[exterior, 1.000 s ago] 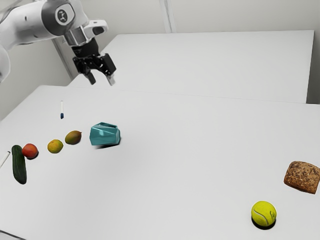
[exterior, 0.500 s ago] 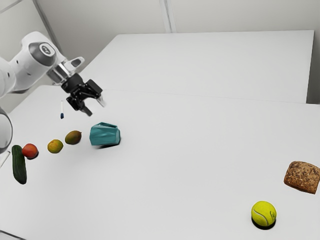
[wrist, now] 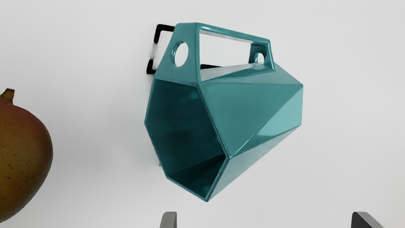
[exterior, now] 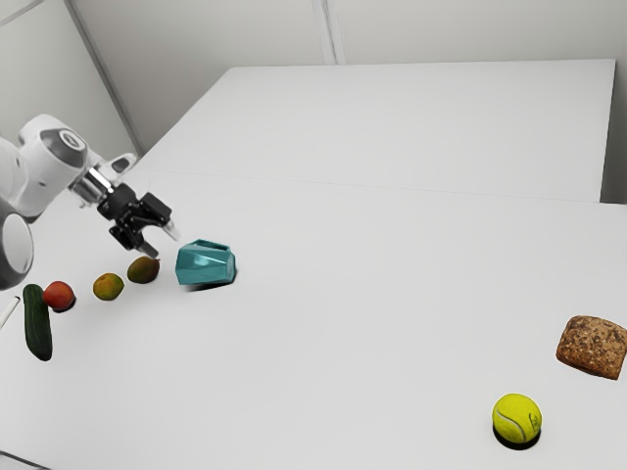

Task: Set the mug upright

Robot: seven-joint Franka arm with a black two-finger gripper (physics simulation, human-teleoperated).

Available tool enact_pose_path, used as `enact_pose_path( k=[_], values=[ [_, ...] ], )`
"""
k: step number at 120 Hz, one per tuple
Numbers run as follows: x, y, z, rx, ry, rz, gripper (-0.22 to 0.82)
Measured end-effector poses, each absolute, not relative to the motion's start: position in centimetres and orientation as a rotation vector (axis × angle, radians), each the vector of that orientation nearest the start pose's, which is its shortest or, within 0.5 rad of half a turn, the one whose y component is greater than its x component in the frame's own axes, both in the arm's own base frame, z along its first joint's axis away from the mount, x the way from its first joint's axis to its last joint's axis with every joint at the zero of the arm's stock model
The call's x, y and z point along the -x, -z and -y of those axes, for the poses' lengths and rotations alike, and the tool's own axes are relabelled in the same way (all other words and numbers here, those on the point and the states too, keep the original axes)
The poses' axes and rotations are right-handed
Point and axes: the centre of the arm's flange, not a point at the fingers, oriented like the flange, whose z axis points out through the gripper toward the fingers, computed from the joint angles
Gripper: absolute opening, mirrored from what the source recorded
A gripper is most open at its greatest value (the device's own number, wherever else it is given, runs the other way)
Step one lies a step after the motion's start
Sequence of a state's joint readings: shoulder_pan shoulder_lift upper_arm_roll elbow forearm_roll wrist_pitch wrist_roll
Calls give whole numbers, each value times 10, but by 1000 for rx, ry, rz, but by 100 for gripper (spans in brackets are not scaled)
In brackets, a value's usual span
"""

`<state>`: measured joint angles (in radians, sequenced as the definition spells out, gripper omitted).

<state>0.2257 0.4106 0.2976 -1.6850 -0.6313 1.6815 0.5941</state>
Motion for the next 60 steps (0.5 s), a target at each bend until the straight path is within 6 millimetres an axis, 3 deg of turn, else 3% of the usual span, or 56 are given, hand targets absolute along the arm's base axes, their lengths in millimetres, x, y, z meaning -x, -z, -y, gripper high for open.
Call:
enact_pose_path(
  k=[15,31,60],
  values=[
    [-575,-338,-249,-2501,69,-149,60],
    [-575,-320,-232,-2453,53,-132,60],
    [-578,-307,-219,-2400,-17,-136,56]
  ],
)
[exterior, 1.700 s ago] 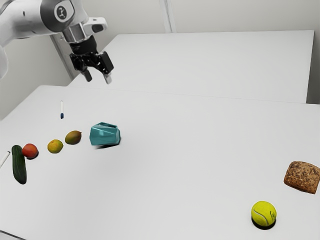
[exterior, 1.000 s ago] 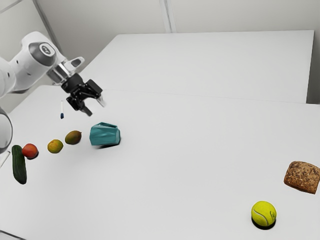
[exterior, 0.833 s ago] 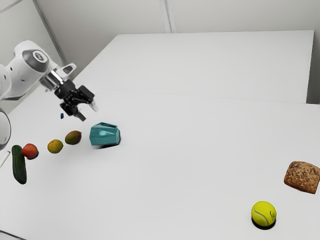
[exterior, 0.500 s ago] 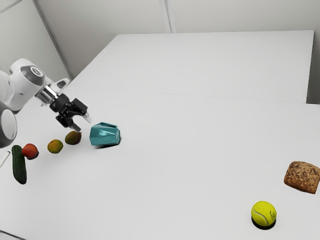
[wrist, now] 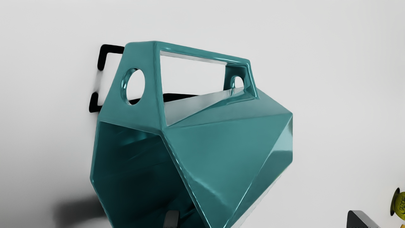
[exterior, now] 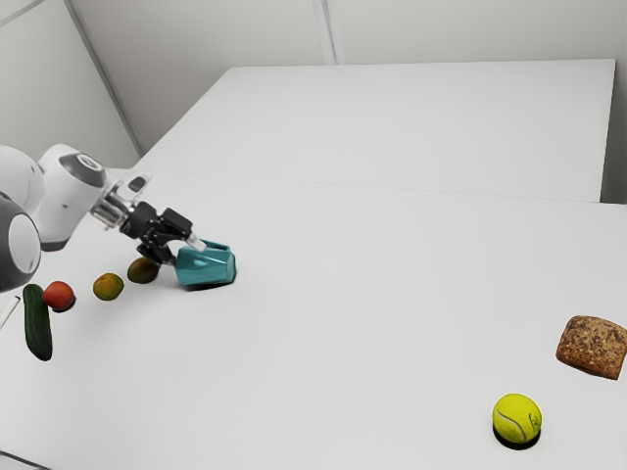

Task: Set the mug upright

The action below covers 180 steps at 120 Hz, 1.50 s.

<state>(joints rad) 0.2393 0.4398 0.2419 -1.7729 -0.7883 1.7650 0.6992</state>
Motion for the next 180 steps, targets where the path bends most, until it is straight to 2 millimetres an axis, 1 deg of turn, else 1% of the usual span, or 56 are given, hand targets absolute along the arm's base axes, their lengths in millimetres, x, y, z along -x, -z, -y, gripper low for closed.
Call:
enact_pose_path(
  k=[16,36,55,67,83,108,115,123,128,132,139,147,154,169,180],
  values=[
    [-579,-309,-215,-2390,-46,-127,44],
    [-581,-317,-198,-2370,-67,-98,27],
    [-584,-318,-191,-2364,-69,-87,4],
    [-586,-320,-189,-2365,-73,-83,-6],
    [-587,-326,-186,-2365,-81,-72,-12],
    [-587,-328,-185,-2364,-81,-69,-16],
    [-587,-333,-185,-2366,-87,-64,-17],
    [-588,-344,-179,-2376,-99,-45,-17],
    [-589,-353,-171,-2395,-99,-18,-17],
    [-592,-362,-161,-2420,-100,16,-17],
    [-589,-372,-134,-2476,-81,85,-17],
    [-577,-382,-102,-2557,-61,168,-18],
    [-571,-390,-81,-2641,-52,243,-18],
    [-571,-409,-37,-2828,-28,442,-18],
    [-573,-414,-3,-2951,7,591,-18]
  ],
)
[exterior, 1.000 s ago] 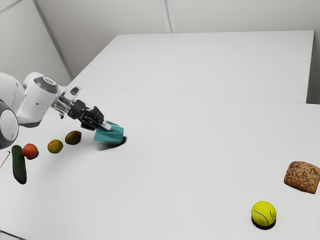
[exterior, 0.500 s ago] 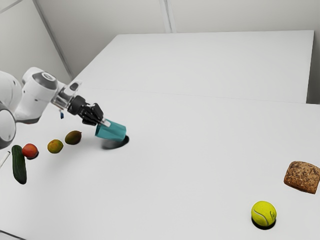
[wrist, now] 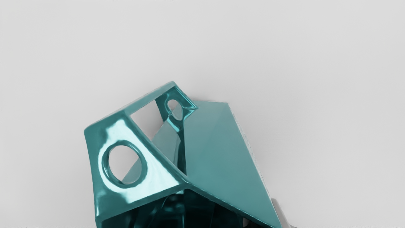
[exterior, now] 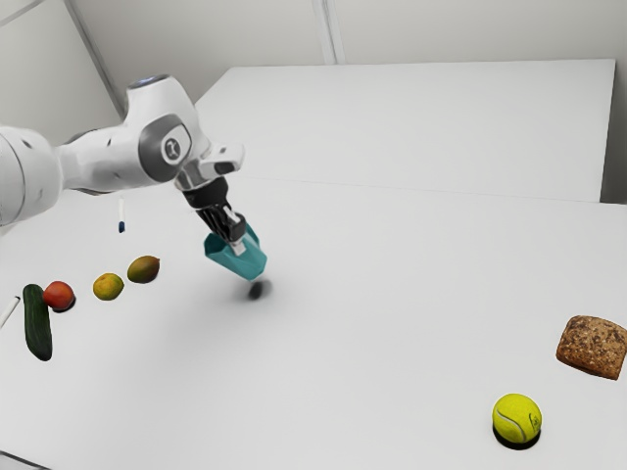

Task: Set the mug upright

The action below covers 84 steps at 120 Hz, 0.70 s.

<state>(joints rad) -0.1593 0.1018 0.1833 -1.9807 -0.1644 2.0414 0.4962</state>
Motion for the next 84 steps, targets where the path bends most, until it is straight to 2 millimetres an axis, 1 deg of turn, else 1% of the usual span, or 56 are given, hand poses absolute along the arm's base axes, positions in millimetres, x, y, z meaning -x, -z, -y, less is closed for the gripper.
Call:
enact_pose_path(
  k=[10,18,45,56,84],
  values=[
    [-574,-416,20,3089,-32,-691,-18],
    [-572,-418,34,3029,-47,-697,-18],
    [-560,-416,69,2977,-176,-604,-18],
    [-557,-410,79,2974,-224,-551,-18],
    [-567,-393,89,2977,-281,-409,-18]
  ],
)
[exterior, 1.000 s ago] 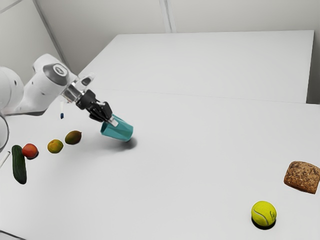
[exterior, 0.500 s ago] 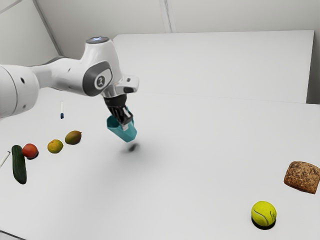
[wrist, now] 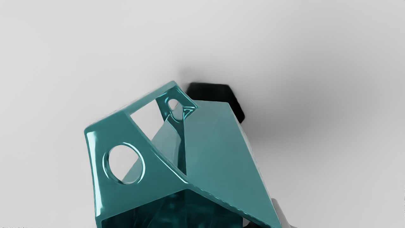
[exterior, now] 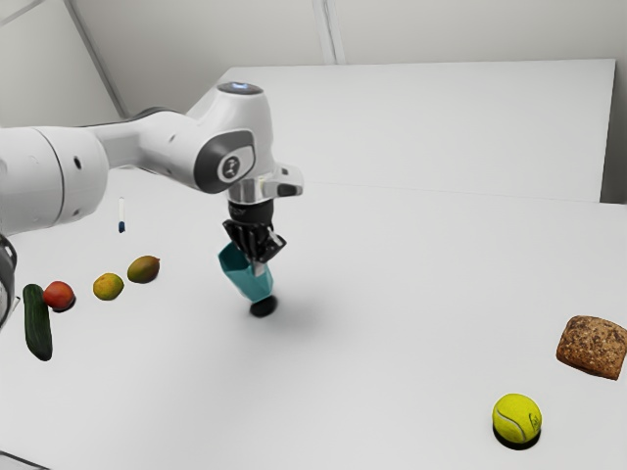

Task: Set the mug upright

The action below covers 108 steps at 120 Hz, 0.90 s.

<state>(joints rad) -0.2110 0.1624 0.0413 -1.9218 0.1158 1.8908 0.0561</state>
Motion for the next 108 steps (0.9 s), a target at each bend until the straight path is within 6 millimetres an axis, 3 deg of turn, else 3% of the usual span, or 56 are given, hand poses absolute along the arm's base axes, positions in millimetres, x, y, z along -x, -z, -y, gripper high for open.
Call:
enact_pose_path(
  k=[48,55,72,88,108],
  values=[
    [-574,-362,93,2985,-338,-242,-18],
    [-575,-362,93,2987,-338,-225,-10],
    [-575,-362,94,3000,-338,-186,20],
    [-581,-380,96,3023,-284,-155,39],
    [-581,-440,98,3065,-126,-132,50]
  ],
)
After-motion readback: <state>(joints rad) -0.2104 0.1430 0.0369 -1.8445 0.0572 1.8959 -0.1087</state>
